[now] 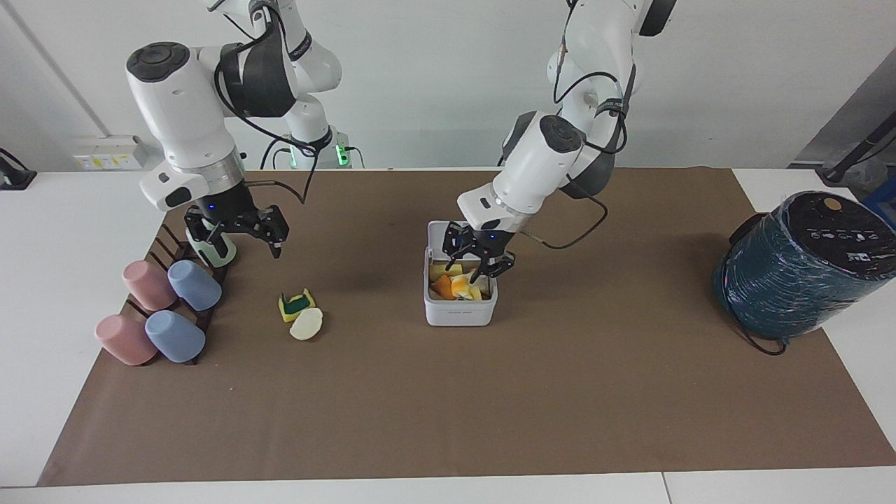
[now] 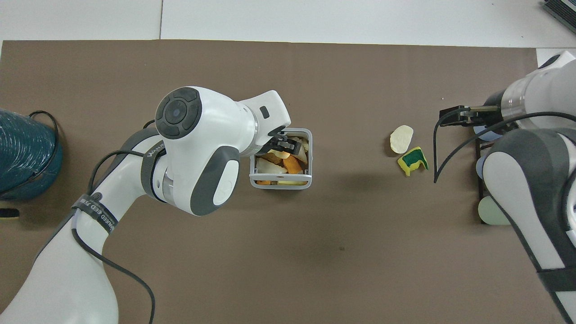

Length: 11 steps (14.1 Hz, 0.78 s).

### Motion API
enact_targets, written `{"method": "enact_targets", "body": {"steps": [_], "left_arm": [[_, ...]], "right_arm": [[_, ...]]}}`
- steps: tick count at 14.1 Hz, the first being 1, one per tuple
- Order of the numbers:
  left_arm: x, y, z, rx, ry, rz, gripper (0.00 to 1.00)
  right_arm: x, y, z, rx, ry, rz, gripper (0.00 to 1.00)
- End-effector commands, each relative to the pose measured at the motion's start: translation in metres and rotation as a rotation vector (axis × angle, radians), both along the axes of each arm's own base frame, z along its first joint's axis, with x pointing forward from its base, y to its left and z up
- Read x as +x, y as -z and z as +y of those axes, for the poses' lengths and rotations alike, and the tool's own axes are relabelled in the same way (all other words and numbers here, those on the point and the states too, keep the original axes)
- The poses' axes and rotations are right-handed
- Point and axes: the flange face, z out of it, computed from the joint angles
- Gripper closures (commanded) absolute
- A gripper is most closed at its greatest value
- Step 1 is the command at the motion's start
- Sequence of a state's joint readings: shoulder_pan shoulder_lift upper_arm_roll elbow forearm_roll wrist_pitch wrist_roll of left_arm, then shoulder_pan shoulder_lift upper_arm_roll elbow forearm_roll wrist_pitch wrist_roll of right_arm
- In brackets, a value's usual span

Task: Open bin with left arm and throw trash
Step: 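Drop the yellow piece into the bin while the right gripper reaches the cream piece, then grasp the cream piece with the right gripper while the left gripper withdraws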

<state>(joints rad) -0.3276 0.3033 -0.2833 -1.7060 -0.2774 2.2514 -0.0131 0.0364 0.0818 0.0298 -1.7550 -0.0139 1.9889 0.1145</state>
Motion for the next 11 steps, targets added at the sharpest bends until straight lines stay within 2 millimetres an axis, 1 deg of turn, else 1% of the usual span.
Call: {"method": "enact_targets", "body": {"steps": [1, 2, 3, 4, 5, 7, 8, 9, 10, 11], "left_arm": [[-0.008, -0.022, 0.019, 0.029, -0.008, 0.033, 0.00], [-0.010, -0.028, 0.025, 0.050, -0.003, 0.042, 0.00], [-0.005, -0.035, 0.040, 0.103, 0.005, 0.021, 0.00], [-0.002, -0.039, 0.051, 0.173, 0.022, -0.005, 0.00], [-0.002, -0.046, 0.057, 0.230, 0.039, -0.035, 0.00], [0.010, -0.057, 0.093, 0.274, -0.005, -0.041, 0.00], [0.014, -0.062, 0.111, 0.283, -0.033, -0.031, 0.00], [0.018, -0.068, 0.134, 0.289, -0.067, -0.021, 0.00], [0.020, -0.077, 0.152, 0.295, -0.095, -0.016, 0.00], [0.018, -0.088, 0.168, 0.302, -0.119, -0.009, 0.00]], "right_arm": [[0.012, 0.028, 0.014, 0.019, -0.029, -0.024, 0.00], [0.021, 0.045, 0.017, 0.021, -0.030, -0.033, 0.00], [0.031, 0.067, 0.021, 0.023, -0.033, -0.039, 0.00], [0.035, 0.089, 0.032, 0.025, -0.052, -0.048, 0.00], [0.037, 0.106, 0.034, 0.026, -0.059, -0.058, 0.00], [0.036, 0.144, 0.034, 0.020, -0.087, -0.037, 0.00], [0.034, 0.160, 0.034, 0.013, -0.125, -0.030, 0.00], [0.027, 0.176, 0.032, 0.010, -0.140, -0.019, 0.00], [0.023, 0.189, 0.032, 0.011, -0.138, -0.028, 0.00], [0.021, 0.197, 0.031, 0.011, -0.138, -0.027, 0.00]]}}
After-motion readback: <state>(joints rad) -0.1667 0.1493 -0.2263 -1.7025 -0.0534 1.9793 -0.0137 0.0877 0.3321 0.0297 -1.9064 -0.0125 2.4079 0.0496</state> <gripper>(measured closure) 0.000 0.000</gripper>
